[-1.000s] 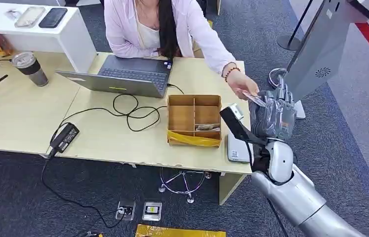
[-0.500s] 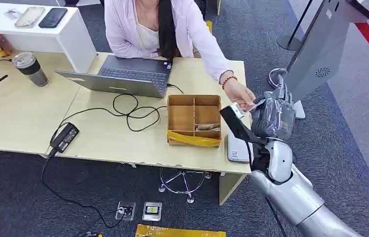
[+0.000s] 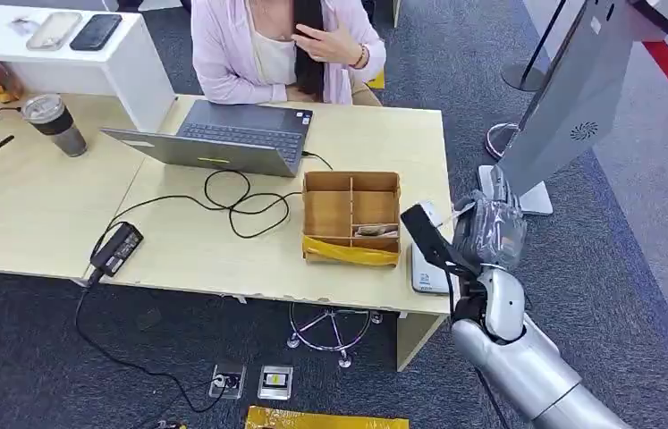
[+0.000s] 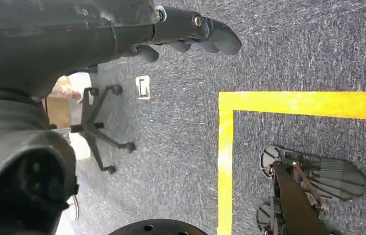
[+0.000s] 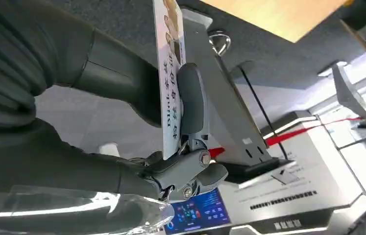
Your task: Pass the card to the sensor for recognition and then transmit it.
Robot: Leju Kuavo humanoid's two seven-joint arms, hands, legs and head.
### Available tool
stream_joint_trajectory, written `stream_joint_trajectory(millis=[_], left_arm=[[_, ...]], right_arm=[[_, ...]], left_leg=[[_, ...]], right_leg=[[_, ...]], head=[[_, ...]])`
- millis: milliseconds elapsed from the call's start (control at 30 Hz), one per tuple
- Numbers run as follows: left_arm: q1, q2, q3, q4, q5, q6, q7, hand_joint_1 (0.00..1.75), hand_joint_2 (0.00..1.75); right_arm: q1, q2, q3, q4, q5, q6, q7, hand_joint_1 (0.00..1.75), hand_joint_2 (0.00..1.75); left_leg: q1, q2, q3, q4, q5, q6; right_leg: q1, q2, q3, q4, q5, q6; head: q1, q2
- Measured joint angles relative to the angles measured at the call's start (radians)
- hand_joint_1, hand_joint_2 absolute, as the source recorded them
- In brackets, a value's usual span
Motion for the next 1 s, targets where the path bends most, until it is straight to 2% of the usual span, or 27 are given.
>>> stream_joint_trajectory(millis=[167,433,667,1000], left_arm=[[0.0,0.005,-0.002,0.0,-0.011,-0.008,-0.018,0.0,0.0],[0.0,0.005,-0.018,0.0,-0.022,-0.024,-0.027,0.0,0.0],[0.0,0.005,-0.026,0.0,-0.032,-0.028,-0.031,0.0,0.0],[0.0,0.007,-0.027,0.0,-0.033,-0.026,-0.029,0.0,0.0]], right_arm=[[0.02,0.003,0.0,0.041,-0.038,0.037,0.0,1.75,1.75],[0.04,0.026,0.0,0.108,-0.116,0.114,-0.04,1.75,1.75],[0.045,0.058,0.0,0.154,-0.143,0.138,-0.066,1.75,1.75],[0.057,0.085,0.0,0.185,-0.154,0.162,-0.068,1.75,1.75]], left_leg=[[0.0,0.0,0.0,0.0,0.0,0.0],[0.0,0.0,0.0,0.0,0.0,0.0],[0.0,0.0,0.0,0.0,0.0,0.0],[0.0,0.001,0.0,0.0,0.0,0.0]], right_leg=[[0.0,0.0,0.0,0.0,0.0,0.0],[0.0,0.0,0.0,0.0,0.0,0.0],[0.0,0.001,0.0,0.0,0.0,0.0],[0.0,0.001,0.0,0.0,0.0,0.0]], head=[[0.0,0.0],[0.0,0.0],[0.0,0.0],[0.0,0.0]])
